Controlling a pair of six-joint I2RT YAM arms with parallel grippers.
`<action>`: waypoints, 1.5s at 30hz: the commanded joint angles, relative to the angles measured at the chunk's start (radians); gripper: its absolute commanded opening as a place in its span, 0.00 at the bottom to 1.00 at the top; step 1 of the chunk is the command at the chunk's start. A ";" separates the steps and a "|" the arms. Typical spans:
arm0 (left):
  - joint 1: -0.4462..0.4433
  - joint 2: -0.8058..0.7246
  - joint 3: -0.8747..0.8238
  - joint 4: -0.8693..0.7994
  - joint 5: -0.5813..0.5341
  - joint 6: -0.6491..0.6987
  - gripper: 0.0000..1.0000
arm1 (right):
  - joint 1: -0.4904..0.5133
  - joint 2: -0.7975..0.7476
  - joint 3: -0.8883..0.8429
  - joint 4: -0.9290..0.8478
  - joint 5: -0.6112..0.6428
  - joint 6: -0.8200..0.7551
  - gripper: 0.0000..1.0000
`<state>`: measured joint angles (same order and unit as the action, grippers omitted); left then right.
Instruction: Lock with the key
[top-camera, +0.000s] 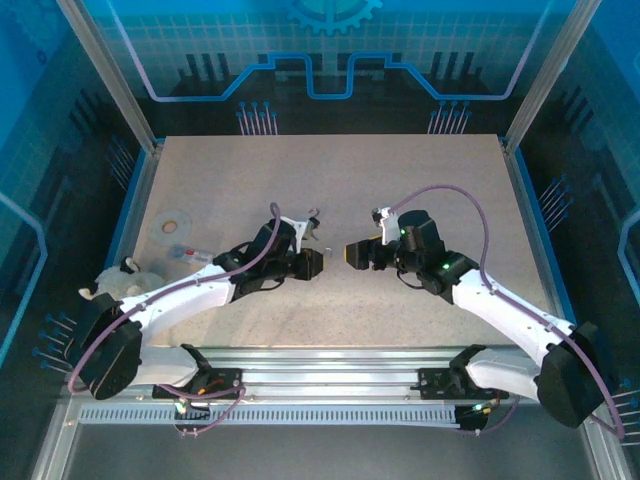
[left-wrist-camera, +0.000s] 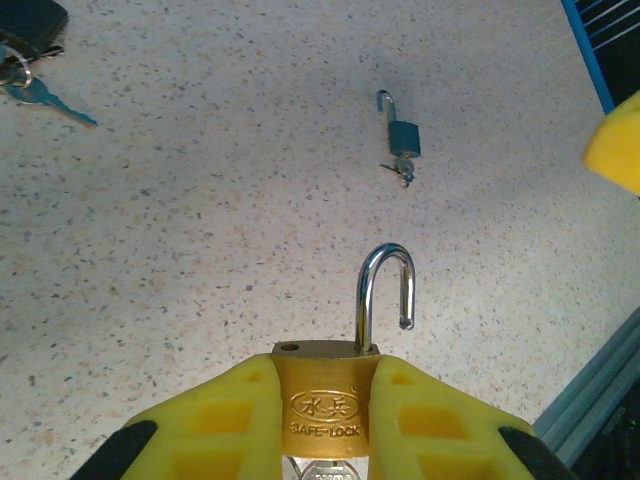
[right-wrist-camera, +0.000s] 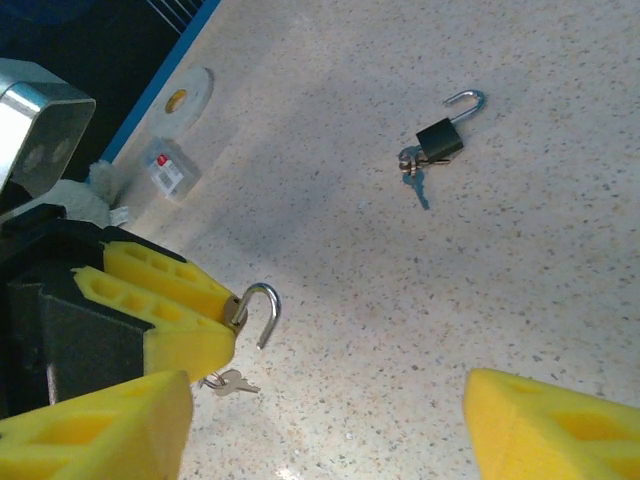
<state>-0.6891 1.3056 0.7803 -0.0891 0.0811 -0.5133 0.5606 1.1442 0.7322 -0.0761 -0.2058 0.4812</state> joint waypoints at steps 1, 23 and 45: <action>-0.015 -0.028 -0.011 0.035 0.023 0.029 0.00 | -0.012 0.024 -0.005 0.032 -0.056 0.018 0.67; -0.058 -0.032 -0.012 0.082 0.036 0.010 0.00 | 0.010 0.099 -0.002 0.109 -0.160 0.040 0.43; -0.064 -0.035 0.002 0.085 0.031 0.004 0.00 | 0.032 0.118 0.012 0.111 -0.185 0.027 0.31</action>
<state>-0.7456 1.2873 0.7750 -0.0303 0.0959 -0.5163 0.5823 1.2568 0.7322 0.0238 -0.3759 0.5190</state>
